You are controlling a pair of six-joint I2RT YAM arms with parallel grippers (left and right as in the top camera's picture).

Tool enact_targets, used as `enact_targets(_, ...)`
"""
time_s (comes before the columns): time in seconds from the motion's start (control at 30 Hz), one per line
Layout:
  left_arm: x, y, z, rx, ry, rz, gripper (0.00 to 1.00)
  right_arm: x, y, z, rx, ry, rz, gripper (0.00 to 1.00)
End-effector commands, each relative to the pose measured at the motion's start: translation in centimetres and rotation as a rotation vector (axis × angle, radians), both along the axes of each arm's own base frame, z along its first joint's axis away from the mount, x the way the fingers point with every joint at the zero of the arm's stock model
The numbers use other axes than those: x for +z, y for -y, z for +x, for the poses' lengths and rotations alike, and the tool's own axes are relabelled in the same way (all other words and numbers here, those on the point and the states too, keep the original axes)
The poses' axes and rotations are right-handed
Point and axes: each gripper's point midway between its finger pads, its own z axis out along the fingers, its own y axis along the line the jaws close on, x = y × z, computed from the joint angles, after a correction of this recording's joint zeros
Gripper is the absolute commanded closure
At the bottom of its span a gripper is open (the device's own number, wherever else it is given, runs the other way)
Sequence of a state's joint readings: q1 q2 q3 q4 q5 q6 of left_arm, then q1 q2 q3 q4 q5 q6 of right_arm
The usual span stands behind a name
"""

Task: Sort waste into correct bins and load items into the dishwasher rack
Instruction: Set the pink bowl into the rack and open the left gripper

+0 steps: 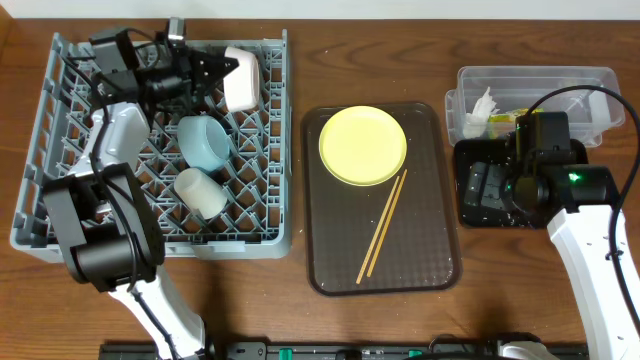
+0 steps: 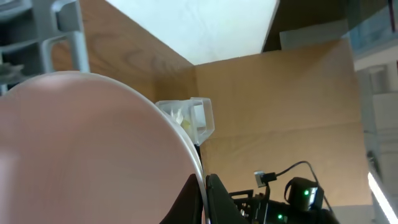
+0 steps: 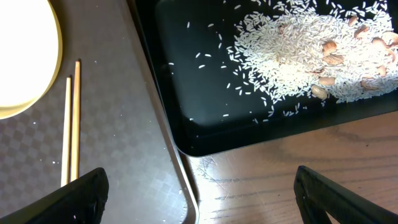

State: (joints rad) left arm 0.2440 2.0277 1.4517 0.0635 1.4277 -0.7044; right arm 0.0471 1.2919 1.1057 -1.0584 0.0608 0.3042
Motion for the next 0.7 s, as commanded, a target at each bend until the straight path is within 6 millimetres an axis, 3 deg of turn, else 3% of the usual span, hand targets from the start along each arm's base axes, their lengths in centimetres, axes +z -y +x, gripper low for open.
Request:
enact_targets(0.0, -0.1, 0.0, 0.0, -0.021, -0.014, -0.024, 0.94, 0.9, 0.6, 0.4, -0.030, 0.030, -0.004, 0.07)
enact_targets(0.23, -1.1, -0.3, 0.3, -0.008, -0.035, -0.022, 0.94, 0.9, 0.5, 0.3, -0.030, 0.030, -0.003, 0.07)
enact_targets(0.5, -3.3, -2.0, 0.9, 0.033, -0.084, -0.029, 0.93, 0.9, 0.6, 0.3, -0.030, 0.027, -0.004, 0.07)
enact_targets(0.63, -3.8, -3.3, 1.5, 0.092, -0.087, -0.001, 0.83, 0.9, 0.5, 0.3, -0.030, 0.026, -0.003, 0.07)
enact_targets(0.67, -3.9, -3.7, 1.7, 0.107, -0.086, 0.005, 0.70, 0.9, 0.6, 0.2, -0.030, 0.025, -0.004, 0.07)
